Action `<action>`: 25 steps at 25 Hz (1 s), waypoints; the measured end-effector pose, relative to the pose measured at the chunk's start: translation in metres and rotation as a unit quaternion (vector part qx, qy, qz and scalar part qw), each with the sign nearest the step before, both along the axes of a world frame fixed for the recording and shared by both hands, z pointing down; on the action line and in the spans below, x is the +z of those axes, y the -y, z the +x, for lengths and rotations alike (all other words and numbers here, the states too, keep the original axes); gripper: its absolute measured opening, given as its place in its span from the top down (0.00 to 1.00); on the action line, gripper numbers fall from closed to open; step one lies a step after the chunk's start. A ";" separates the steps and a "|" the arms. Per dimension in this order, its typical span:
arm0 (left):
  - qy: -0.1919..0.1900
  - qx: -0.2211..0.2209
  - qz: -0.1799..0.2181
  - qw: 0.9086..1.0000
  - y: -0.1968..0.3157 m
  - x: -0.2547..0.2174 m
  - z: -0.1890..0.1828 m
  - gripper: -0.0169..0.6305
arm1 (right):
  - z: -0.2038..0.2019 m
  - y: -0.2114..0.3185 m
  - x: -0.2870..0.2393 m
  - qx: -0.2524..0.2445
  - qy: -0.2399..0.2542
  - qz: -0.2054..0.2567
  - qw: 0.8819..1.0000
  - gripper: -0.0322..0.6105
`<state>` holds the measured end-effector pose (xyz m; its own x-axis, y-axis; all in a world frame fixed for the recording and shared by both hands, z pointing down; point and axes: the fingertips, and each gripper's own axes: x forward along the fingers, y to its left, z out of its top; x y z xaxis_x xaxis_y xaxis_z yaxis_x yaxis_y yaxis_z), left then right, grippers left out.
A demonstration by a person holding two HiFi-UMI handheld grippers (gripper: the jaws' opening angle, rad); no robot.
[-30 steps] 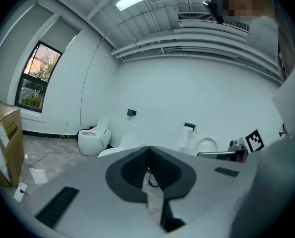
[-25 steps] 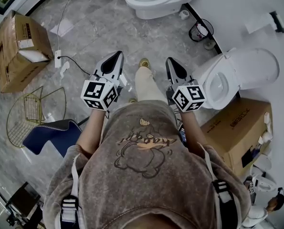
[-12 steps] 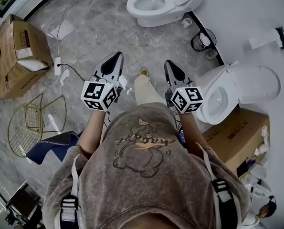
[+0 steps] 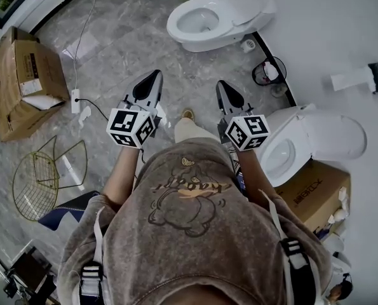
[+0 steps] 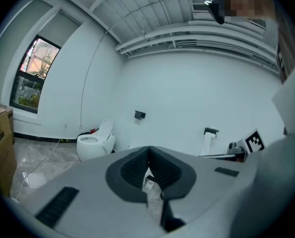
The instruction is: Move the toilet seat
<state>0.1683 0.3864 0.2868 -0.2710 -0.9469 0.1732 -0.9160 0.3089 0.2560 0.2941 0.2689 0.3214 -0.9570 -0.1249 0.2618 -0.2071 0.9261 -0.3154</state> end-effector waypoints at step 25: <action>-0.003 -0.011 -0.012 1.000 0.122 0.022 -0.118 0.96 | -0.111 0.120 0.027 -0.011 -0.009 -0.013 1.000 0.95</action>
<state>0.0504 0.2647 0.3086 -0.2916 -0.9360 0.1969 -0.9072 0.3359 0.2531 0.1834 0.1486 0.3485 -0.9544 -0.0972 0.2822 -0.1932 0.9219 -0.3358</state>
